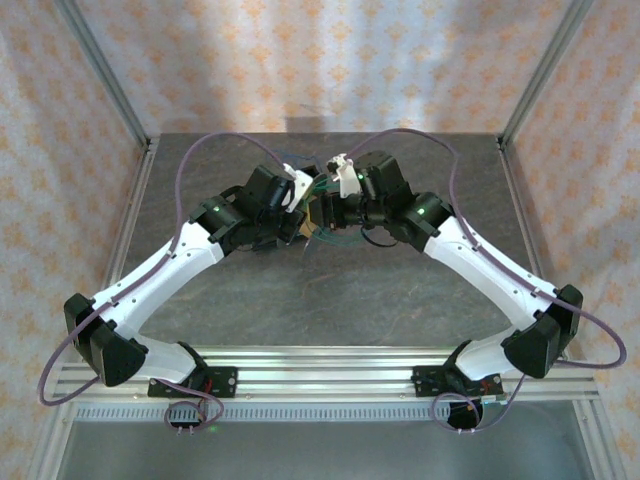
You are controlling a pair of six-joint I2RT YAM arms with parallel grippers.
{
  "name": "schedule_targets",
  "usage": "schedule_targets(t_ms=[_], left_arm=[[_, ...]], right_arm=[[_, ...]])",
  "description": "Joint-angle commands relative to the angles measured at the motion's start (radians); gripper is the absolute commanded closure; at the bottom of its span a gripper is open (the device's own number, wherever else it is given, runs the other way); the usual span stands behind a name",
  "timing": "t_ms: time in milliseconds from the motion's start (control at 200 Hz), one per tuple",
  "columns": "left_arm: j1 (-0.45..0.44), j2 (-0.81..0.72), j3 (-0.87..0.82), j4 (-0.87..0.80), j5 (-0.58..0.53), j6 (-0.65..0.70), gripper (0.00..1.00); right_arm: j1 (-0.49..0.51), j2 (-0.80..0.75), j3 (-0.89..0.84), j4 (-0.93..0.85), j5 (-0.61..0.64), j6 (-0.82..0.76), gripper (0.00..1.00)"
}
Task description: Wrap the cables
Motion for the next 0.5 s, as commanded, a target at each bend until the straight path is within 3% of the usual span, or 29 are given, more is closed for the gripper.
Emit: schedule_targets(t_ms=[0, 150, 496], left_arm=[[0.002, -0.018, 0.063, 0.073, 0.070, -0.022, 1.00], [0.030, -0.016, 0.069, 0.055, 0.088, -0.031, 1.00], [0.051, -0.027, 0.068, 0.063, 0.121, -0.041, 1.00]], right_arm=[[0.005, 0.000, 0.019, -0.051, -0.032, -0.067, 0.71], [0.003, -0.087, -0.017, -0.072, 0.024, -0.078, 0.71], [0.003, -0.113, -0.025, -0.200, -0.022, -0.113, 0.71]])
